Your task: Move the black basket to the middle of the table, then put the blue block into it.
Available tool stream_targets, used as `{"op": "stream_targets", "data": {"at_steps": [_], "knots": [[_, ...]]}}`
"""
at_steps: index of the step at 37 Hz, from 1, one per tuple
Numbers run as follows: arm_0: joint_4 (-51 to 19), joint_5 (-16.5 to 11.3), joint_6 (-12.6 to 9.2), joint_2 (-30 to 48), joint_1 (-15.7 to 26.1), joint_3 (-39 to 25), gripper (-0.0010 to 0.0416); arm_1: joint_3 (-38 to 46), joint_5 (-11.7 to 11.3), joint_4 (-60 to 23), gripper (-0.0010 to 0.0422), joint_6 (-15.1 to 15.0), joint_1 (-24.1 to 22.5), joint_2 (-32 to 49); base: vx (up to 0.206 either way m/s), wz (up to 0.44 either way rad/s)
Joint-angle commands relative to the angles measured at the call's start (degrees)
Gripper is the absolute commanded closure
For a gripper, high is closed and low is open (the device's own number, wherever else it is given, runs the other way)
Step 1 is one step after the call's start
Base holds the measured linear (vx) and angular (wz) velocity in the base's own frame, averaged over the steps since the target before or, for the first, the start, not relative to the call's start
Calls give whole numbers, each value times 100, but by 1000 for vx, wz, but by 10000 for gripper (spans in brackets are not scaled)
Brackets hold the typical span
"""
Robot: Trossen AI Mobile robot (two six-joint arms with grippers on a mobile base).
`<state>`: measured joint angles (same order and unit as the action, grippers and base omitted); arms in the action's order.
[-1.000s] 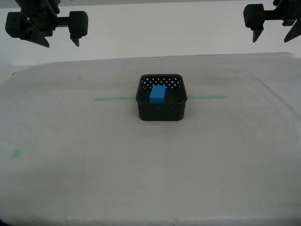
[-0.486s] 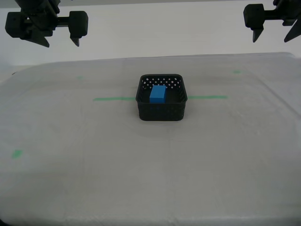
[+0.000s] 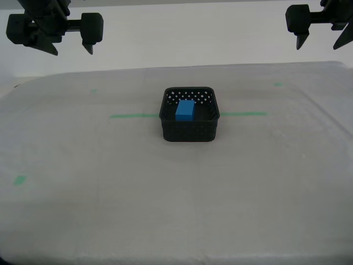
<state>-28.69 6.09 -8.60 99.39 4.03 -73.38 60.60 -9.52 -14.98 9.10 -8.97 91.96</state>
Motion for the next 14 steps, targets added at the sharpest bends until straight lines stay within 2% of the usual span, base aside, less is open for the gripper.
{"op": "stream_targets", "data": {"at_steps": [1, 14], "knots": [[0, -2, 4, 0, 2, 0, 7, 4, -15, 13, 12, -13, 0, -4, 0, 0], [-2, -2, 7, 0, 4, 0, 7, 4, -13, 13, 12, -13, 0, -4, 0, 0]]}}
